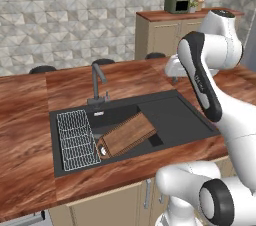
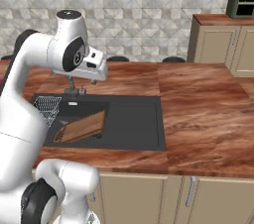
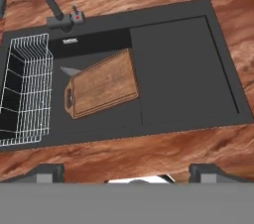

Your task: Move the cutting board and knife to the sink. Then move spray from the cabinet to the counter.

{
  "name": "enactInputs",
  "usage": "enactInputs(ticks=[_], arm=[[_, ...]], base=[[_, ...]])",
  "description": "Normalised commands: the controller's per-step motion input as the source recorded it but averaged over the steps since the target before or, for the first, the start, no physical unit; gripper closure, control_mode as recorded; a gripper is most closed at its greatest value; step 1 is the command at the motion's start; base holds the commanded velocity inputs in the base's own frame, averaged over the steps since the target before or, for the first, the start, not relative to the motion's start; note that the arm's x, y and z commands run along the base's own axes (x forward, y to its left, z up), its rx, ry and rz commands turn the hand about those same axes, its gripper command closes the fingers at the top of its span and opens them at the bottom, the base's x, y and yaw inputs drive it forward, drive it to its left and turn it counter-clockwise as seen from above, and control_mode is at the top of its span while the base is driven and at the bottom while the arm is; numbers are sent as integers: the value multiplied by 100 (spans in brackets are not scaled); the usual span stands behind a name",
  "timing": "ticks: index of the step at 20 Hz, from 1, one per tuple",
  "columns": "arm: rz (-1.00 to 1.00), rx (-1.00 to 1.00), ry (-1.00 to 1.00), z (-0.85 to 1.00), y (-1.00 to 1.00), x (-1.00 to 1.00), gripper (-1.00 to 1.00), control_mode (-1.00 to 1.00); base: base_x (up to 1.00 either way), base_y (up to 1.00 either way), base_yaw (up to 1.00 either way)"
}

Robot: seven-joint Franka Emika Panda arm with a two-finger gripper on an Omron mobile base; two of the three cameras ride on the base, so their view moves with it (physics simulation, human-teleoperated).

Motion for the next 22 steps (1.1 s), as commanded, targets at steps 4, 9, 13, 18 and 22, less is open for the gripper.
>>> enactInputs(ticks=[4, 9, 13, 18, 22], arm=[[-7, 0, 1, -11, 2, -5, -100, -100], [-4, 0, -1, -13, 2, -22, -100, -100], [0, 0, -2, -14, 1, -21, -100, -100], [0, 0, 0, 0, 0, -17, -100, -100], [0, 0, 0, 0, 0, -4, -100, 100]], base=[[0, 0, 0], [0, 0, 0], [0, 0, 0], [0, 0, 0], [-18, 0, -1]])
